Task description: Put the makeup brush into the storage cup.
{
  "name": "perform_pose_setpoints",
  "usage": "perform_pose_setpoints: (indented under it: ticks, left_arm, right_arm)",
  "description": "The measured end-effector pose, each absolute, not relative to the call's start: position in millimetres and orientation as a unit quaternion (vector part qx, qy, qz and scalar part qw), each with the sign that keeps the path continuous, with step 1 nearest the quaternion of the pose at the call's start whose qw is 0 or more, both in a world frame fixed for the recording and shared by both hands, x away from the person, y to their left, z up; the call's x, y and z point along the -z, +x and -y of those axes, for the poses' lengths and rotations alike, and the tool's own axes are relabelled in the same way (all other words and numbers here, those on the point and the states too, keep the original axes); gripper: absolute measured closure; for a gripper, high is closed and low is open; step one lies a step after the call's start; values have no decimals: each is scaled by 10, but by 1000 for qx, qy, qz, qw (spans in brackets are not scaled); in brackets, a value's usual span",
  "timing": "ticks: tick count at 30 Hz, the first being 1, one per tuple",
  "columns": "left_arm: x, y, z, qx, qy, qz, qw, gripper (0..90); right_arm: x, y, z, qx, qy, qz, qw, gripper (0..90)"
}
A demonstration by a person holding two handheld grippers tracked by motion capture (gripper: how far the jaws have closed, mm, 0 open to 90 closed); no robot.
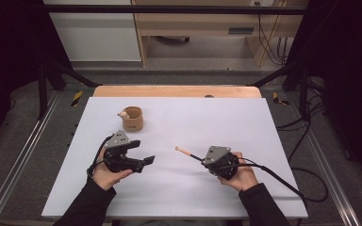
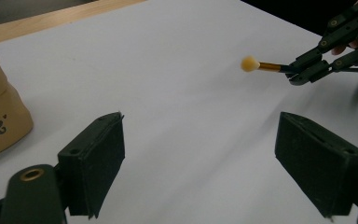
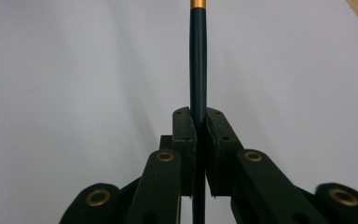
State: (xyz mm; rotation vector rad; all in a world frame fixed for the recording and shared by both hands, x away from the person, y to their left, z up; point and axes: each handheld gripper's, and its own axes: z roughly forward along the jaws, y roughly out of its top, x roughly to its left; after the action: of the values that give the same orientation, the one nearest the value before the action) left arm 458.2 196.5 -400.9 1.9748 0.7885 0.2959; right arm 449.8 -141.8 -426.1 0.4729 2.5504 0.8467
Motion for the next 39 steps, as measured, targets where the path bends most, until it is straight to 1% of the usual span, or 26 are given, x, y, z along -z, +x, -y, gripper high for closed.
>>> perform_pose_setpoints:
  ticks: [1, 9, 14, 30, 39]
  left_arm:
    - [4017, 4574, -1966, -121, 808, -325, 476, 146]
    - [4094, 4538, -1939, -124, 798, -333, 486, 140]
    - [4109, 4542, -1931, -123, 788, -340, 498, 139]
    - [4058, 4548, -1871, -104, 750, -350, 551, 139]
    - [3965, 4569, -1811, -99, 738, -345, 571, 141]
  right_arm:
    - [4280, 4492, 1422, -310, 181, -912, 199, 839]
    - [4371, 4505, 1444, -341, 204, -896, 198, 839]
    - [4333, 4487, 1440, -373, 224, -878, 201, 839]
    - [4251, 4479, 1420, -454, 259, -834, 180, 839]
    - [4176, 4472, 1398, -474, 254, -822, 189, 839]
